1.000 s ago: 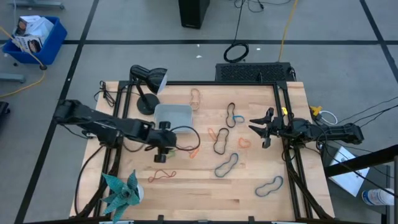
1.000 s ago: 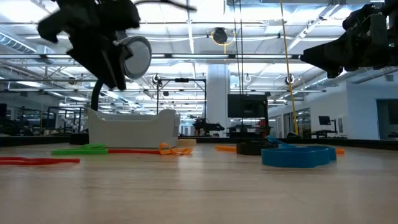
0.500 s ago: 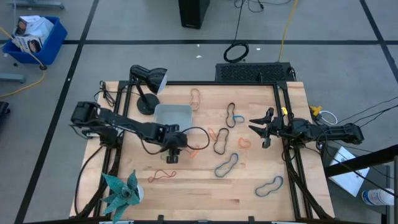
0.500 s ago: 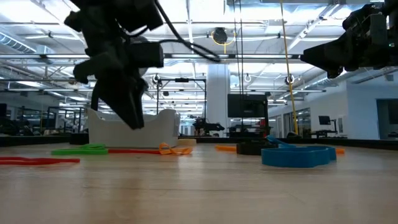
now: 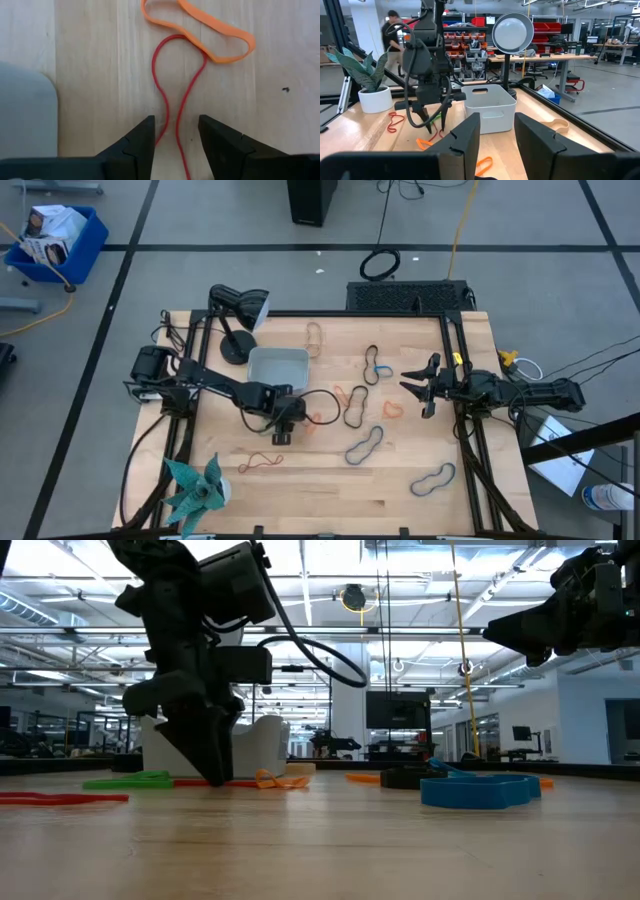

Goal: Pick and place rubber bands into bin
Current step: Put the top red rubber band into the gray bin

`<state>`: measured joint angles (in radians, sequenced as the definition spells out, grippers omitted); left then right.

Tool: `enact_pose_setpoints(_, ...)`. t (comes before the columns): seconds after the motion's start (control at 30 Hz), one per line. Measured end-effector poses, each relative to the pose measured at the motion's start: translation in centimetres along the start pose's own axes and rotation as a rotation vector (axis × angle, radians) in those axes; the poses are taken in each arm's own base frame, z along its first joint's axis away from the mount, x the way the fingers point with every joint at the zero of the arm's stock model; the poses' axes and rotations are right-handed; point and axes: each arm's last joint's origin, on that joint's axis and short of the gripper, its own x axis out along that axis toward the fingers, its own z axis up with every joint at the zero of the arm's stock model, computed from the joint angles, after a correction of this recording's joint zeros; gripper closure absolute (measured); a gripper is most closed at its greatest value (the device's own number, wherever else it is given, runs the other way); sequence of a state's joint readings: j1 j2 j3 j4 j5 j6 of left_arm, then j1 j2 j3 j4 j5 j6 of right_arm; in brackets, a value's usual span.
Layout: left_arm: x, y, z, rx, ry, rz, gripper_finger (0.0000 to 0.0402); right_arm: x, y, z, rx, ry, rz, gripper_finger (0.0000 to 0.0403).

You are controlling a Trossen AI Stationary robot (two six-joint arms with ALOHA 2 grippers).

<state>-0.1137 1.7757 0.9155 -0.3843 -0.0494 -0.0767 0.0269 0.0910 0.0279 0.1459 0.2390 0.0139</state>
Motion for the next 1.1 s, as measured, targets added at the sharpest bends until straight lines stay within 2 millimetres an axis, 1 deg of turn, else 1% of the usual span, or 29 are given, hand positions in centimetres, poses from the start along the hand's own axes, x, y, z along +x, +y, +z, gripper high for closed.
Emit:
enact_pose_setpoints(0.07,0.0,0.1,0.0,-0.004,0.003,-0.022,0.0245,0.0,0.0,0.0,0.0,0.0,0.0,0.0287)
enact_pose_setpoints(0.17,0.0,0.0,-0.1,-0.002,0.006,-0.025,0.0267,0.0,0.0,0.0,-0.001,0.0,0.0,0.0287)
enact_pose_setpoints(0.6,0.2,0.0,0.1,-0.013,-0.015,-0.01,0.0393,0.0,0.0,0.0,-0.003,0.0,0.0,0.0287)
enact_pose_setpoints(0.77,-0.2,0.0,0.4,-0.027,-0.028,-0.022,0.0394,0.0,0.0,0.0,-0.003,0.0,0.0,0.0287)
enact_pose_setpoints(0.93,-2.0,0.0,0.8,-0.019,-0.041,-0.023,0.0396,0.0,0.0,0.0,-0.004,0.0,0.0,0.0287)
enact_pose_setpoints(1.03,-4.7,0.1,1.5,0.015,-0.118,-0.027,0.0398,0.0,0.0,0.0,-0.009,0.0,0.0,0.0287)
enact_pose_setpoints(1.1,-6.4,0.1,1.6,0.024,-0.144,-0.028,0.0398,0.0,0.0,0.0,-0.011,0.0,0.0,0.0287)
